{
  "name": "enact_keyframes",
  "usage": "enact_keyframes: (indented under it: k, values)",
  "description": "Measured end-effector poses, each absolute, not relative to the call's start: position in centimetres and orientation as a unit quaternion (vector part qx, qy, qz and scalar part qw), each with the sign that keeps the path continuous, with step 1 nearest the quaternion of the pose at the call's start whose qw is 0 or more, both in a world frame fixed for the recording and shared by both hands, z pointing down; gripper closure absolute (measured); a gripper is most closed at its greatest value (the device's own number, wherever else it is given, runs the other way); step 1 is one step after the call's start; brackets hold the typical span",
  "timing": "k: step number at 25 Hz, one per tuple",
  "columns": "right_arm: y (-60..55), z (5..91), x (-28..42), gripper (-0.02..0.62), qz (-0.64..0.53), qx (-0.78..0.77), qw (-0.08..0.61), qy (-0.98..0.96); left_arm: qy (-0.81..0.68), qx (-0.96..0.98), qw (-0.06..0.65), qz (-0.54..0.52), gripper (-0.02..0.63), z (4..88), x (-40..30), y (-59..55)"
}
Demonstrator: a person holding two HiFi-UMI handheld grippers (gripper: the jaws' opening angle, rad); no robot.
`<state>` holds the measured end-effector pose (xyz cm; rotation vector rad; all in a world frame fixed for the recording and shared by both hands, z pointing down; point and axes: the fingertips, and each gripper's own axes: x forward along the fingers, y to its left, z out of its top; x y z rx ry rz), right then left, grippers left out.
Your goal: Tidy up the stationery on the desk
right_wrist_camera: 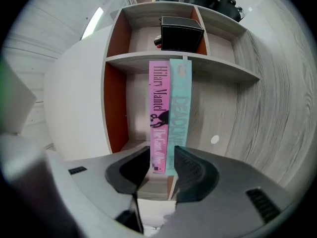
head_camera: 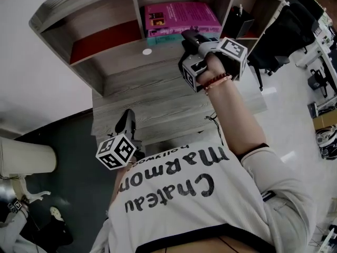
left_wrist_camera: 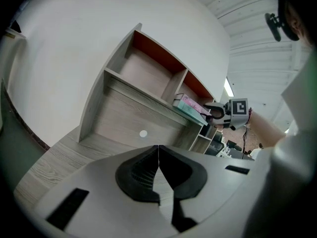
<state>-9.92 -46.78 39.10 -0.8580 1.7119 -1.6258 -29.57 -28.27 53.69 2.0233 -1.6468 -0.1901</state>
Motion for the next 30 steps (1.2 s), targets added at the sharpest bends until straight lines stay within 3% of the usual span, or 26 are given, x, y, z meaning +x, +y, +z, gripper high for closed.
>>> enact_keyframes:
  k: [13, 18, 26, 30]
  values:
    - [-35.9, 46.9, -11.0, 0.565, -0.578, -0.322, 0.221, 0.716, -0.529, 0.809, 0.242, -0.079, 0.589, 49.3, -26.1, -25.0]
    - [-31.4, 46.5, -11.3, 0.565, -0.463, -0.325, 0.162, 0.809, -0.503, 0.829, 0.237, -0.059, 0.589, 49.3, -24.5, -22.7]
    - [-25.9, 48.1, -11.0, 0.583, -0.216, -0.422, 0.016, 0.880, -0.511, 0.843, 0.166, 0.025, 0.589, 49.3, -22.9, -21.8]
    - [-24.8, 47.7, -10.0, 0.583, -0.147, -0.471, -0.005, 0.870, -0.519, 0.840, 0.158, 0.021, 0.589, 49.0, -22.6, -21.0]
